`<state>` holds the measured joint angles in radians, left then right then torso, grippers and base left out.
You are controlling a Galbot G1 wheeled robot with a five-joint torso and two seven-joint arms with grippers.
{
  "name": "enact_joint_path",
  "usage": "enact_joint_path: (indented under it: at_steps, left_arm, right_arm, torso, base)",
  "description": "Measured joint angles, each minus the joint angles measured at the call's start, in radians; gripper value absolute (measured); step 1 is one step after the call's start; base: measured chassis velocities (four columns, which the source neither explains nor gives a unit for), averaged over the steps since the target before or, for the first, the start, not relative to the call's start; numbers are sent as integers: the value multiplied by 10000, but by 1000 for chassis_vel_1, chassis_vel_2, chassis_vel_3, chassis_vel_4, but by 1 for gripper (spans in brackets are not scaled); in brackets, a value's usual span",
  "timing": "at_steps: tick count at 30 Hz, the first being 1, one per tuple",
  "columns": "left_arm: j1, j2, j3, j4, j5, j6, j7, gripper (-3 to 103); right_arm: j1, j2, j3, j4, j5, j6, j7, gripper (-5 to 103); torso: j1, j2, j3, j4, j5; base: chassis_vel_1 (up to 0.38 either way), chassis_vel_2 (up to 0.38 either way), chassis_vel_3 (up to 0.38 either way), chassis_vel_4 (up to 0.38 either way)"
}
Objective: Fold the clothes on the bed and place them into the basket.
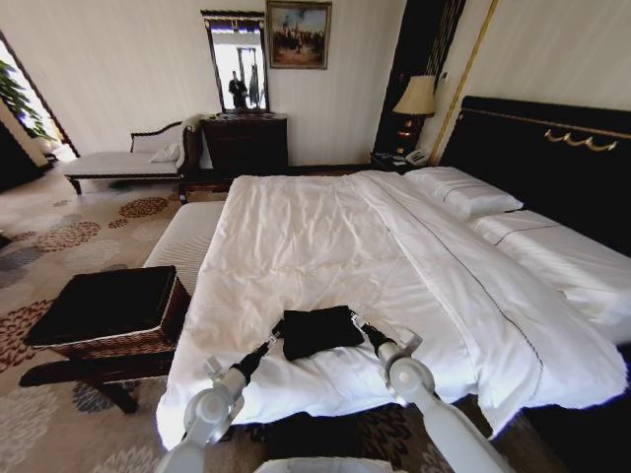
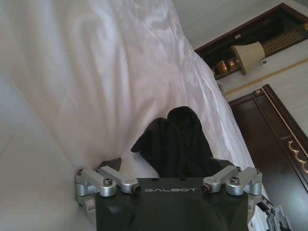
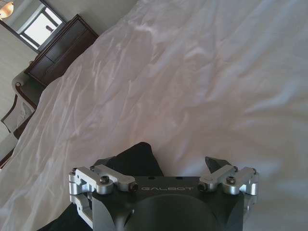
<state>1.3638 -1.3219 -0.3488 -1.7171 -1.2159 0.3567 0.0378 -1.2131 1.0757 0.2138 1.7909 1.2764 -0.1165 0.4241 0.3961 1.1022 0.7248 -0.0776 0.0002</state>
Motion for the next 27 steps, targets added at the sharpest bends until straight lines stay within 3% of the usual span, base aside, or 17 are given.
enact_joint_path:
  at_steps: [6,19,21,23,25,27]
  left_arm:
    - [-782,-661,437,697,80,-11,-8,100]
    - [-963,-1400,900,830,538,-37,-58,100]
    - [-1022,-1494,928,926,638,-111,-30,103]
    - [-1069,-1616,934,1004,783,-210,-2,100]
    - [-1047,-1655,909,994,858,-247,28,89]
    - [-1012,-1659,887,964,888,-260,35,84]
  right_arm:
    - [218,266,-66,-403,-18,-93,-65,100]
    - [-60,352,-66,-317,-117,-142,-113,102]
    - [-82,378,-91,-303,-128,-142,-130,99]
    - [-109,409,-138,-284,-160,-125,-191,89]
    - [-138,435,-158,-261,-212,-76,-267,79]
    - [-162,449,-160,-231,-229,-40,-308,79]
  torso:
    - [-1,0,0,-2,-1]
    - [-1,0,0,-3,-3]
    - [0,0,0,-3,-3]
    - [0,-1,0,-3,-3]
    - [1,0,1,-3,-3]
    - [0,-1,1,-3,-2]
  base:
    - [0,0,0,0]
    - [0,0,0,0]
    - [0,0,0,0]
    - [0,0,0,0]
    - [0,0,0,0]
    - [0,0,0,0]
